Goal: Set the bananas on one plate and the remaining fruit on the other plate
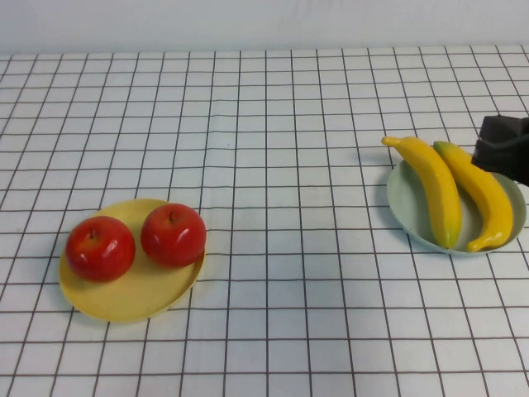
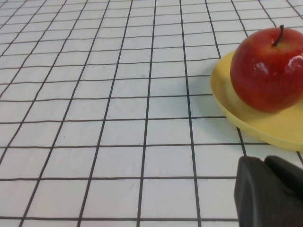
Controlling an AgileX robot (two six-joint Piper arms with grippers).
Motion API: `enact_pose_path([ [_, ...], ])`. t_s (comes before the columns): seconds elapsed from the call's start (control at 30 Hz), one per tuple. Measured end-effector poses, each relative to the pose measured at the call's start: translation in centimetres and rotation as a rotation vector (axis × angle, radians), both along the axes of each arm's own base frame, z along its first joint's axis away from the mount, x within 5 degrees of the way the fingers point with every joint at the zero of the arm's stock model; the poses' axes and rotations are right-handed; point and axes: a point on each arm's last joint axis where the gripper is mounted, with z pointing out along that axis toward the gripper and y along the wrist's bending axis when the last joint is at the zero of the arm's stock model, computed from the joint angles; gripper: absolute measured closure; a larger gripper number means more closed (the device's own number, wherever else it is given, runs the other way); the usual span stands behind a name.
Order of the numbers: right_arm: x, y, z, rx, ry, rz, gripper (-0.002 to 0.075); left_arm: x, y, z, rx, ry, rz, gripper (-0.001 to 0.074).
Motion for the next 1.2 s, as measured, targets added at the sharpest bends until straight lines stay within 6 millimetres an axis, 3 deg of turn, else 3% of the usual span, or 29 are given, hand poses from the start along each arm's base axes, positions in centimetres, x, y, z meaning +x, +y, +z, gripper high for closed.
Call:
enact_pose_path([
  [0.23,-5.2,-1.6,1.8,-0.093,-0.184,0.054,0.0740,0.0,0.0,0.0,0.000,0.000,0.000,0.0738],
  [0.53,-11.6,-3.6,-0.8,-0.168,-0.302,0.083,0.0740,0.0,0.0,0.0,0.000,0.000,0.000,0.0738],
  [0.63,-12.8,-4.3,-1.7,-0.175,-0.302,0.059,0.0740,0.0,0.0,0.0,0.000,0.000,0.000,0.0738],
  [0.93,-16.2,-6.6,-1.2,-0.232,-0.347,-0.055,0.0740,0.0,0.0,0.0,0.000,0.000,0.000,0.0738],
  [1.1,-17.6,-7.4,-2.7,-0.282,-0.231,-0.070,0.0740,0.0,0.0,0.0,0.000,0.000,0.000,0.0738],
  [1.2,-17.9,-7.2,-3.9,-0.227,-0.213,-0.078,0.0740,0.0,0.0,0.0,0.000,0.000,0.000,0.0738],
])
